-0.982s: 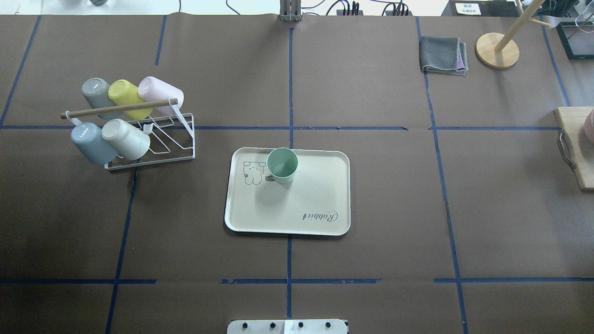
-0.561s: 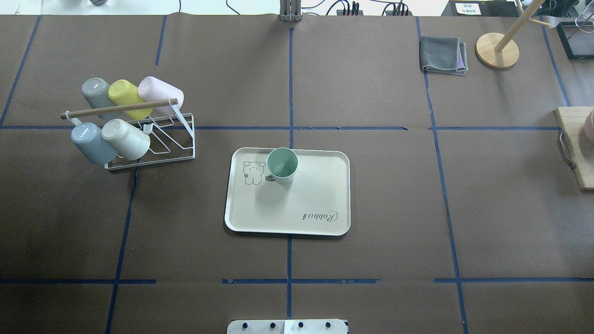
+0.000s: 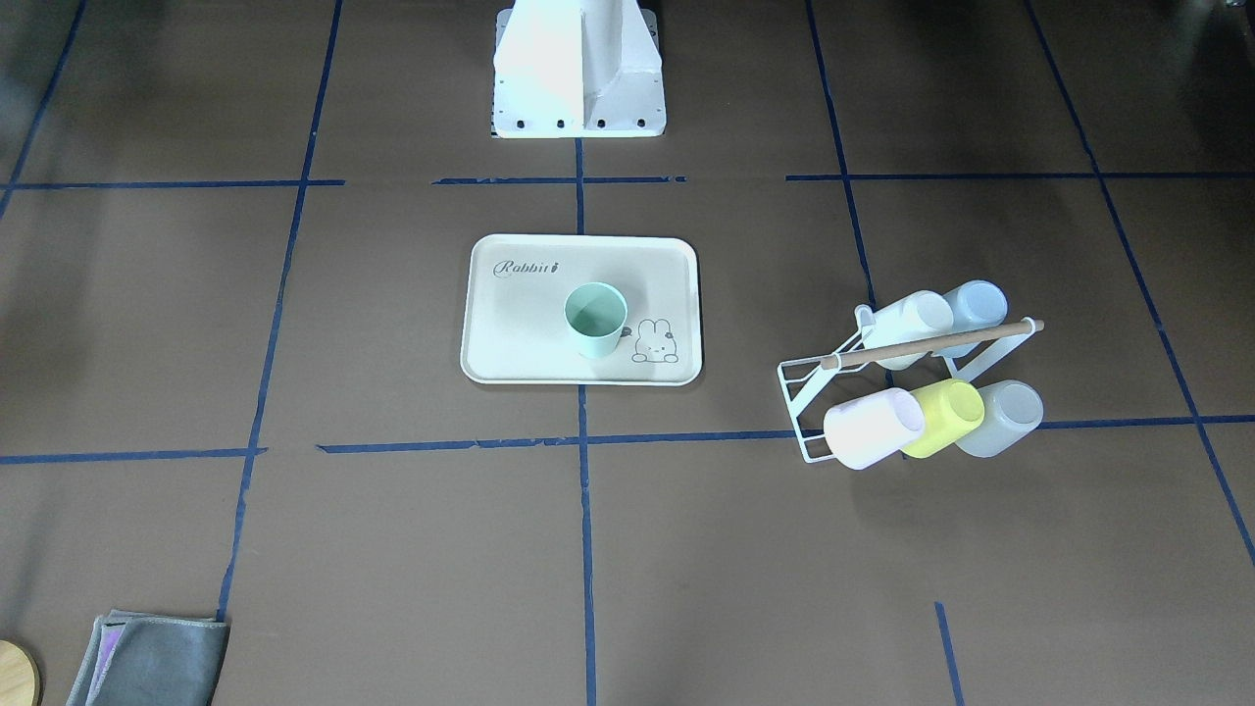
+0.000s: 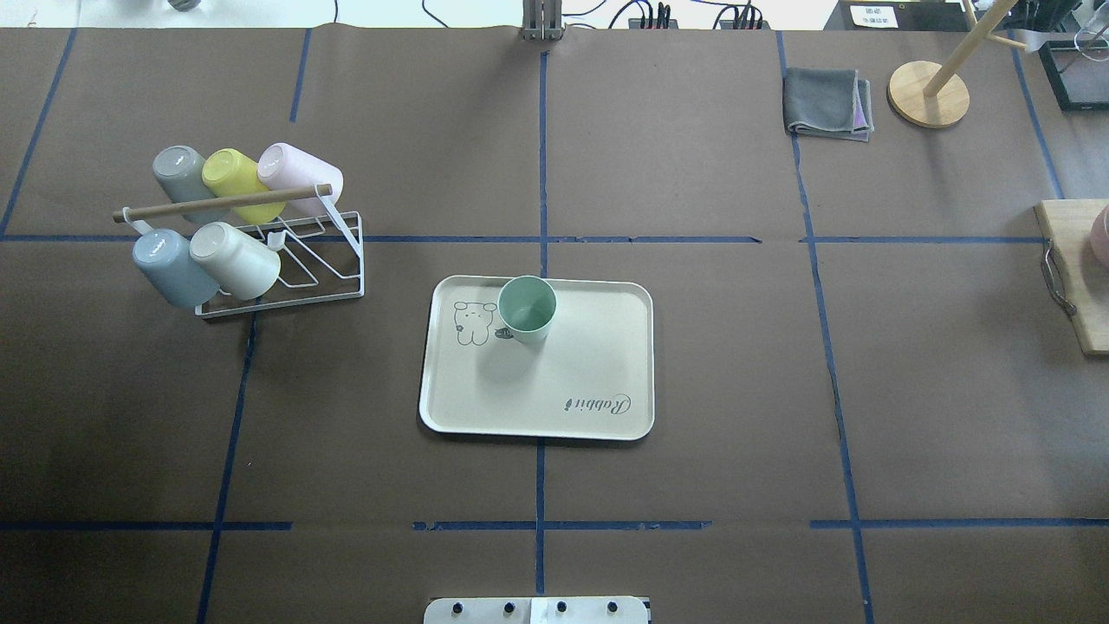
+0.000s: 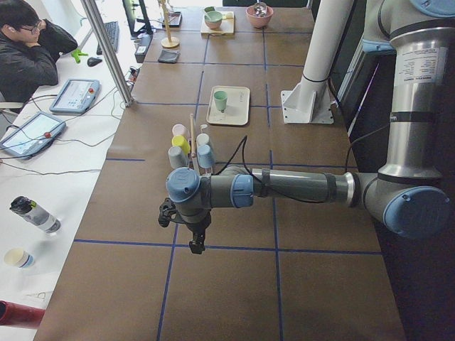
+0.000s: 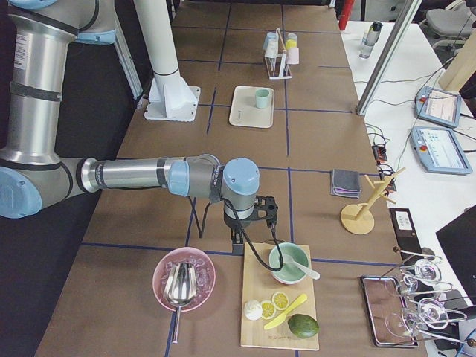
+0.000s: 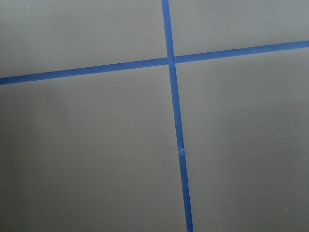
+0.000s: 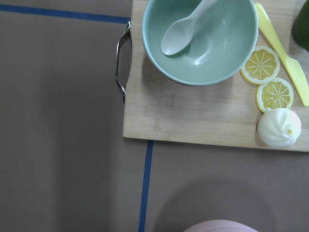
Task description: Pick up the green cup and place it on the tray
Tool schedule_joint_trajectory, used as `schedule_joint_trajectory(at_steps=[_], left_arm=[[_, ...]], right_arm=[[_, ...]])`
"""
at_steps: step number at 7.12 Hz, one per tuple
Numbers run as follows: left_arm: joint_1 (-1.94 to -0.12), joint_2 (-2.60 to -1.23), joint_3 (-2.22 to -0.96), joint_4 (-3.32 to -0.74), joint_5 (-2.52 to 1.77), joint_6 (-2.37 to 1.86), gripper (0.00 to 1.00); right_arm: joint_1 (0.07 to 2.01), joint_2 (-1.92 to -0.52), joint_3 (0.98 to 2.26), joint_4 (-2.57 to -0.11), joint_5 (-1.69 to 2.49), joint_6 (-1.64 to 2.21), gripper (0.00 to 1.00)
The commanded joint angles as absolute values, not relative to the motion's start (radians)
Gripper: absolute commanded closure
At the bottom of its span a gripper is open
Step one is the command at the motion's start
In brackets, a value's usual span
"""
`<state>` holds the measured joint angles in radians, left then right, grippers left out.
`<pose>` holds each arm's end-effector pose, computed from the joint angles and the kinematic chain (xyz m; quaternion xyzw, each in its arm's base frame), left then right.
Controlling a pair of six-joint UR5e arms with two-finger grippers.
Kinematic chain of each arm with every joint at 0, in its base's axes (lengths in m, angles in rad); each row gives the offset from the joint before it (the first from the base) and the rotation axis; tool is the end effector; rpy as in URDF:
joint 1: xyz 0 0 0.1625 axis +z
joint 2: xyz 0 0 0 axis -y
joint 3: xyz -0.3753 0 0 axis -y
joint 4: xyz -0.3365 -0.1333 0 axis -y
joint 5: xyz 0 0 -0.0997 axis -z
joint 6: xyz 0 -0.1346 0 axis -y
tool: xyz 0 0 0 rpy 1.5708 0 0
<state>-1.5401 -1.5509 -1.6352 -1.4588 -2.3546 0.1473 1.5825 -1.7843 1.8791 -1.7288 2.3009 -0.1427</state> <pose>-0.0253 -0.4227 0.6246 -0.0089 0.3829 0.0693 0.9211 0.0476 -0.3481 0.6038 -0.0019 -0.3580 -0.0499 0.9324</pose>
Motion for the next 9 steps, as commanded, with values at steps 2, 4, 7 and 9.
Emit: schedule_joint_trajectory(at_steps=[2, 4, 7, 9], left_arm=[[-1.54, -1.551, -1.635, -1.459, -2.355, 0.147, 0.0], [-1.54, -1.549, -1.637, -1.459, -2.358, 0.147, 0.0], [-1.54, -1.539, -1.637, -1.459, -2.358, 0.149, 0.0], [-1.54, -1.539, -1.64, -1.459, -2.359, 0.149, 0.0]], right_arm=[[1.582, -1.786, 1.879, -1.729, 2.301, -0.143, 0.0], [1.58, -1.786, 1.879, -1.729, 2.301, -0.143, 0.0], [1.569, -1.786, 1.879, -1.729, 2.303, -0.126, 0.0], [1.566, -1.786, 1.879, -1.729, 2.303, -0.126, 0.0]])
